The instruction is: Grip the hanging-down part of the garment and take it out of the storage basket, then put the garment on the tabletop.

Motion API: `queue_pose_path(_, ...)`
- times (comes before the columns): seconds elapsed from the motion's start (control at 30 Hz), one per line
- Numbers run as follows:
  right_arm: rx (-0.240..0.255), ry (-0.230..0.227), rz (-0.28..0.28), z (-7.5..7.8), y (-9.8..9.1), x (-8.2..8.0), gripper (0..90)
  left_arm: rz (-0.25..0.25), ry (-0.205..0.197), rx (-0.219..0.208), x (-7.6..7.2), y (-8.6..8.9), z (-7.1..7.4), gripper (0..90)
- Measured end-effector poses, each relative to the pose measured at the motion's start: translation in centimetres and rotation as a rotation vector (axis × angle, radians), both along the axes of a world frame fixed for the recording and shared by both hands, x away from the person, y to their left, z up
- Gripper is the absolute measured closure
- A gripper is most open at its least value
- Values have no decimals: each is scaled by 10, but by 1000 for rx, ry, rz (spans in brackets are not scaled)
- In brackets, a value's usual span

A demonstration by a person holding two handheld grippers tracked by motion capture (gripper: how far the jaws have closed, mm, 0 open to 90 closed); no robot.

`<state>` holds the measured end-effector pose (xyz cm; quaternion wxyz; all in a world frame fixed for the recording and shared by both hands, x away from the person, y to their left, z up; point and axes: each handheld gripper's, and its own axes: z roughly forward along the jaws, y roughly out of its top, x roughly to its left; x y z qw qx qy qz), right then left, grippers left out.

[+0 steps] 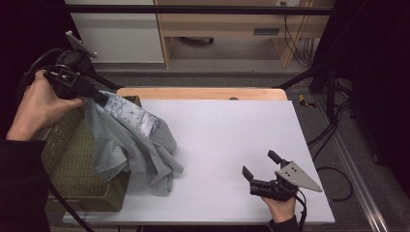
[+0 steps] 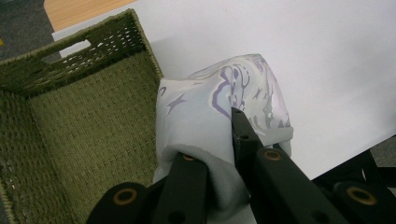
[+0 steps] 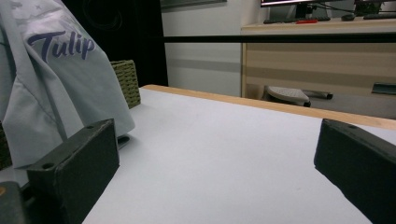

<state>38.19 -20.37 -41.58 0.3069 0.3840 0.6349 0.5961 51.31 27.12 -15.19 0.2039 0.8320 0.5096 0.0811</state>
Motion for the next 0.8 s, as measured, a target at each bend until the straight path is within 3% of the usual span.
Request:
queue_pose_path(0.2, 3, 7, -3, 0, -3, 1, 4, -20, -8, 0, 1, -13, -1, 853)
queue_pose_path(0.5, 5, 17, -17, -2, -6, 0, 4, -97, -30, 8, -3, -48, 2, 853)
queue_pose_path(0.73, 3, 17, -11, -2, -6, 0, 4, -184, -51, 25, -12, -84, 7, 854)
queue_pose_path(0.8, 1, 23, -5, -3, -6, -1, 4, -218, -55, 25, -14, -101, 7, 854)
